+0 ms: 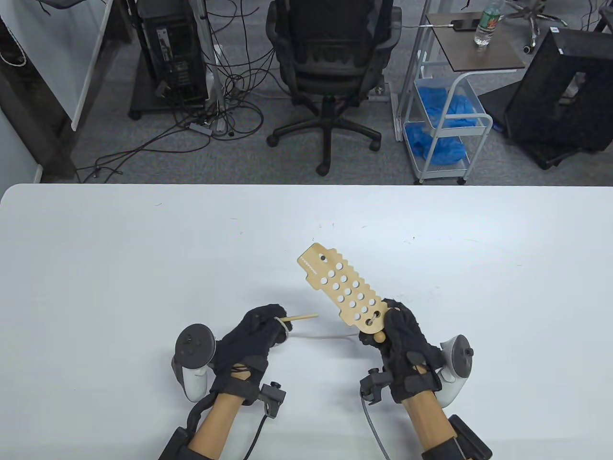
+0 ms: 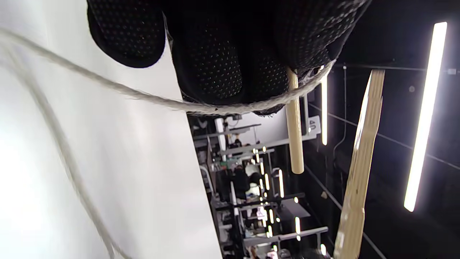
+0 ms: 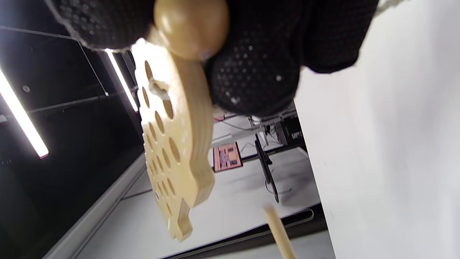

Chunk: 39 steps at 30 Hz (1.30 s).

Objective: Remove rope from all holes on crocodile lacing toy

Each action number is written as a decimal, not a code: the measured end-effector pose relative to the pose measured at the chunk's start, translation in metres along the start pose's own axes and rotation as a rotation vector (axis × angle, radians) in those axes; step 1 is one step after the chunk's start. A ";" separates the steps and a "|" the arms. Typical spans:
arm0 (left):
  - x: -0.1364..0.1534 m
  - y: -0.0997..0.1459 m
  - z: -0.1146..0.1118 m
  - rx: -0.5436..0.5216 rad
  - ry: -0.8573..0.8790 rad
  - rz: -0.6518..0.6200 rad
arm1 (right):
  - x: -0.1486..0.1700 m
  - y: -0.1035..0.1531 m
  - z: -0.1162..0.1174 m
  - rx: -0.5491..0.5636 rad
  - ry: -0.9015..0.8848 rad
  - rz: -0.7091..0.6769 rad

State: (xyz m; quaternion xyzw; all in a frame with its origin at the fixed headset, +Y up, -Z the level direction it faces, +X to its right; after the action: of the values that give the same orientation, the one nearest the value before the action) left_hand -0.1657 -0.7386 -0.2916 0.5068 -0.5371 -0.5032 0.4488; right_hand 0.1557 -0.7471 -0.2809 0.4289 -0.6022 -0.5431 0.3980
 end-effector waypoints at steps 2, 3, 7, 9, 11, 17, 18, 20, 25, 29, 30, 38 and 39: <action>0.002 0.001 -0.007 0.040 0.028 0.011 | 0.002 0.003 0.011 -0.052 0.023 0.000; 0.002 0.000 -0.009 0.055 0.040 0.011 | 0.003 0.004 0.016 -0.066 0.034 -0.002; 0.003 -0.003 -0.015 0.145 0.064 -0.005 | 0.008 0.011 0.033 -0.123 0.059 -0.001; 0.003 -0.004 -0.018 0.177 0.073 -0.017 | 0.009 0.012 0.038 -0.138 0.066 0.001; 0.003 -0.004 -0.021 0.203 0.085 -0.019 | 0.010 0.014 0.041 -0.155 0.076 -0.001; 0.004 -0.004 -0.025 0.235 0.071 -0.018 | 0.012 0.016 0.050 -0.212 0.036 0.004; 0.003 -0.004 -0.025 0.231 0.052 -0.021 | 0.012 0.016 0.051 -0.226 0.032 0.005; 0.002 -0.003 -0.026 0.224 0.021 -0.029 | 0.013 0.016 0.055 -0.255 0.026 0.001; -0.002 -0.001 -0.032 0.237 0.005 -0.053 | 0.015 0.018 0.061 -0.293 0.002 0.022; -0.014 0.004 -0.039 0.250 -0.058 -0.137 | 0.018 0.018 0.061 -0.287 0.009 0.035; -0.017 0.006 -0.042 0.253 -0.069 -0.153 | 0.019 0.018 0.060 -0.282 0.011 0.040; -0.020 0.010 -0.054 0.318 -0.055 -0.208 | 0.019 0.015 0.048 -0.201 -0.003 0.064; -0.020 0.010 -0.056 0.333 -0.045 -0.212 | 0.019 0.015 0.047 -0.194 -0.009 0.063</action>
State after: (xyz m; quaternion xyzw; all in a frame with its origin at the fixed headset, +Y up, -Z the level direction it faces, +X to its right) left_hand -0.1092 -0.7233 -0.2760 0.6164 -0.5665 -0.4629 0.2911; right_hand 0.1044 -0.7498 -0.2701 0.3665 -0.5617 -0.5881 0.4520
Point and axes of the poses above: the tracker on the back of each hand, its own x axis roughly to the little-finger side, its own y axis roughly from the fingertips to the wrist, z = x × y, the point moved 3 cm from there along -y, roughly from the wrist to the fingertips, and after that the axes turned 6 degrees about y, right-handed, at the moved point
